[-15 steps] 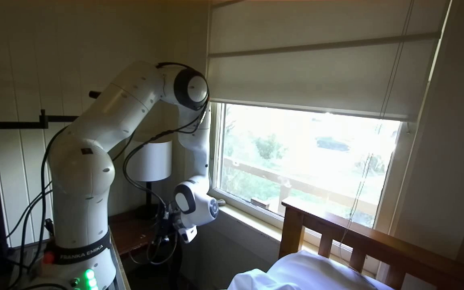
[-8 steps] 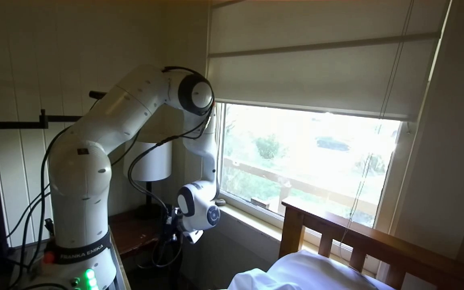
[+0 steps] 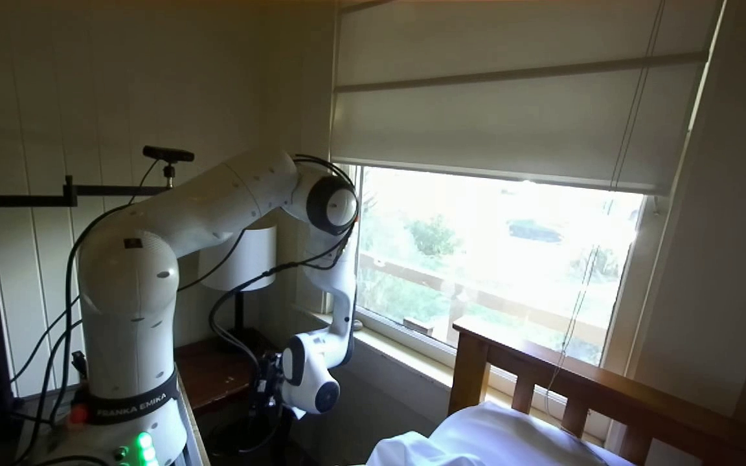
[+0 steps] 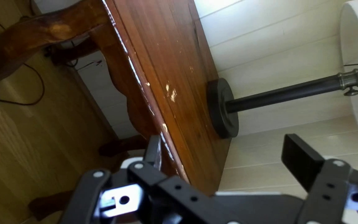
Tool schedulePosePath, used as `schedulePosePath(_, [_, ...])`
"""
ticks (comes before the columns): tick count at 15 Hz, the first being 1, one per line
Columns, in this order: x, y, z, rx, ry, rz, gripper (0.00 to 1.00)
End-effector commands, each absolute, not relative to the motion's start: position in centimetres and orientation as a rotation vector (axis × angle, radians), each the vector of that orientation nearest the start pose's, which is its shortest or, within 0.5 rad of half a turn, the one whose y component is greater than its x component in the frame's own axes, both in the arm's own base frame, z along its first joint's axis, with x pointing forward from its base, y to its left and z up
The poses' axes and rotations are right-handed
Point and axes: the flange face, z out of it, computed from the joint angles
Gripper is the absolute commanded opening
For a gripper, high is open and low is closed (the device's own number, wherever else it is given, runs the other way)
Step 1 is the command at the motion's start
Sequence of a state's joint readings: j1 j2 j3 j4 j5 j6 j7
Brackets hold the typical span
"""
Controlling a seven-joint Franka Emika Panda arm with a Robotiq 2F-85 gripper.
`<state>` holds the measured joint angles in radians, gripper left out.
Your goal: Move the brown table to the right
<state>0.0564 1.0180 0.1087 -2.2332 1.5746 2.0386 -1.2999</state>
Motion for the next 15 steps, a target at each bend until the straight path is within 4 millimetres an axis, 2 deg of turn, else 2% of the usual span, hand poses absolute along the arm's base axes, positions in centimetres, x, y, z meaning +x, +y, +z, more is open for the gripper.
schedulePosePath(1, [32.0,15.5,-12.9,-1.878,0.229,0.405,1.00])
schedulePosePath(3, [31.7,16.9,-14.9,-1.878,0.240,0.487,1.00])
schedulePosePath(4, [31.5,15.4,-12.6,-1.892,0.231,0.434,1.00])
schedulePosePath(6, [31.1,16.3,-14.3,-1.892,0.233,0.466,1.00])
schedulePosePath(8, [31.2,16.7,-14.8,-1.893,0.230,0.476,1.00])
schedulePosePath(15, [32.0,18.7,-18.9,-1.861,0.190,0.480,1.00])
